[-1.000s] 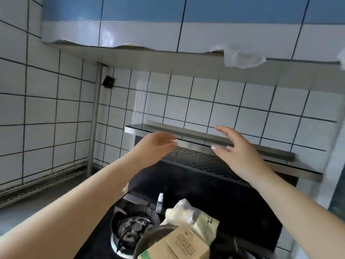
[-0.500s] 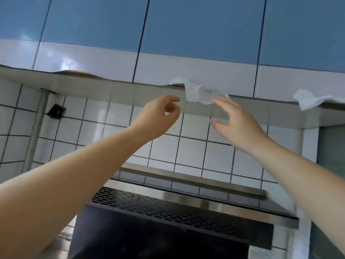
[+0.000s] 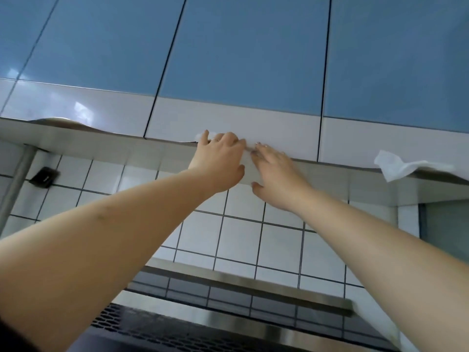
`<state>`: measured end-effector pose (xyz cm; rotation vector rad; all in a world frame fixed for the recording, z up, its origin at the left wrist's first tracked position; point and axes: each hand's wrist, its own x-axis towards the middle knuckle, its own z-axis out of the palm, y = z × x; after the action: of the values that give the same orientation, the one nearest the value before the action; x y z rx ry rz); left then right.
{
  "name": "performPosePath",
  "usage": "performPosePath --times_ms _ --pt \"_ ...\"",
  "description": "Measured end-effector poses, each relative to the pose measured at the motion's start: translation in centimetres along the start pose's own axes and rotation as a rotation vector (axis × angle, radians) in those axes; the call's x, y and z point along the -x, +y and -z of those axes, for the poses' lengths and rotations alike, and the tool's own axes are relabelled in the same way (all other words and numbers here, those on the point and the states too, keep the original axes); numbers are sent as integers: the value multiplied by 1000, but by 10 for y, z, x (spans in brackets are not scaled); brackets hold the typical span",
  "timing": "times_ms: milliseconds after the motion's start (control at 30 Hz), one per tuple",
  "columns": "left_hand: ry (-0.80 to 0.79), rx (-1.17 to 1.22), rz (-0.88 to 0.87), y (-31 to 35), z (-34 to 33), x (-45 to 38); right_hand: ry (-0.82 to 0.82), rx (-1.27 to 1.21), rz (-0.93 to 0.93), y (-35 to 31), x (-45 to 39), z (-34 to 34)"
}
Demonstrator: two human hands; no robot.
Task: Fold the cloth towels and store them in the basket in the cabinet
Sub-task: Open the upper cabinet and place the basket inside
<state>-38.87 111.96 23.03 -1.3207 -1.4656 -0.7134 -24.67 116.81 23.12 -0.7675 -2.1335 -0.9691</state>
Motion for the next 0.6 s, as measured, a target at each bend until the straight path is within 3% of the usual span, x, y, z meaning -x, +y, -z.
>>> performPosePath --times_ms 333,467,533,600 --pt "69 82 127 1 10 -13 138 -49 -14 -4 5 -6" --pt "139 140 130 -6 20 -9 343 -138 169 -11 18 0" --pt "158 180 134 -10 28 -5 348 -165 298 -9 33 -6" --pt "182 201 138 -15 37 -1 291 -199 303 -4 51 -22"
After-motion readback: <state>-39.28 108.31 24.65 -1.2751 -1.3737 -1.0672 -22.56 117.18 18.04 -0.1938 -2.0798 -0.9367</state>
